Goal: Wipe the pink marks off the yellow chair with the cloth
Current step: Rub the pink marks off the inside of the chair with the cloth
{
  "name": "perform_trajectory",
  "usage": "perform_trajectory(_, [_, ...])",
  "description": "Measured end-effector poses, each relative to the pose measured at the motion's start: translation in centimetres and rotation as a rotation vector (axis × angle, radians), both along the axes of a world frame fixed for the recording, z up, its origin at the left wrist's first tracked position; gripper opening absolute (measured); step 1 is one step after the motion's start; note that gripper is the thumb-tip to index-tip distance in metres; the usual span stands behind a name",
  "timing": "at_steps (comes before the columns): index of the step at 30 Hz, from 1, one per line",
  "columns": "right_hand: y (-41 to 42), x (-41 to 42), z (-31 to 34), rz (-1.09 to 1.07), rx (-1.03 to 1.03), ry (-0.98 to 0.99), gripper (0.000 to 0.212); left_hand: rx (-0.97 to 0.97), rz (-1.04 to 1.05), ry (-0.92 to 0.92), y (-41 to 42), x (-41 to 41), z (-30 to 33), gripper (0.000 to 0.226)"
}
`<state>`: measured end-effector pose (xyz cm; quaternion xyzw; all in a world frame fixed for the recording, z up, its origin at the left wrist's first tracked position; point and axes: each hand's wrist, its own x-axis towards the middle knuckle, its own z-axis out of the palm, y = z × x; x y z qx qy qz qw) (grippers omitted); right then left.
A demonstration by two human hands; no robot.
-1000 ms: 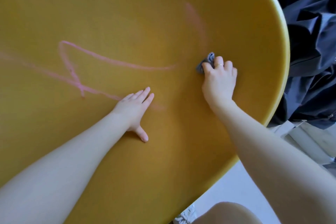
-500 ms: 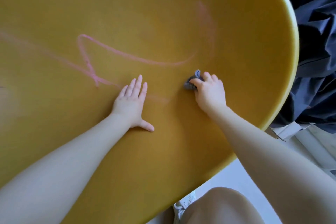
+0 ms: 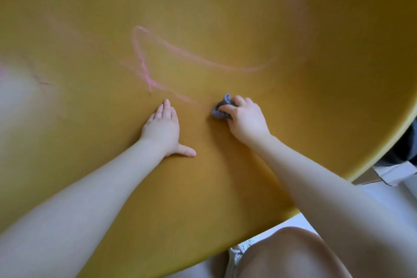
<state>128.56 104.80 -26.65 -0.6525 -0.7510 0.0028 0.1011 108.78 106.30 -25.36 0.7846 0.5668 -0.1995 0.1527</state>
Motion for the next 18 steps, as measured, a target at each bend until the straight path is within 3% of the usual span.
perform_trajectory(3, [2.3, 1.6, 0.2, -0.295, 0.087, -0.038, 0.030, 0.015, 0.007, -0.012, -0.1, -0.2, -0.2, 0.133])
perform_trajectory(5, [2.5, 0.5, 0.1, -0.349, 0.082, -0.016, 0.032, 0.019, 0.014, -0.025, 0.0, -0.2, -0.2, 0.134])
perform_trajectory(11, [-2.6, -7.4, -1.4, 0.100, -0.076, 0.131, 0.025, 0.037, 0.031, -0.096, -0.2, -0.5, -0.8, 0.133])
perform_trajectory(14, [-0.7, -5.7, -1.0, 0.169, -0.097, 0.021, 0.031, 0.032, 0.042, -0.096, 0.0, -0.2, -0.6, 0.135])
perform_trajectory(18, [2.9, -1.3, -0.4, -0.172, -0.013, -0.075, 0.032, 0.036, 0.044, -0.094, -0.3, -0.4, -0.5, 0.133])
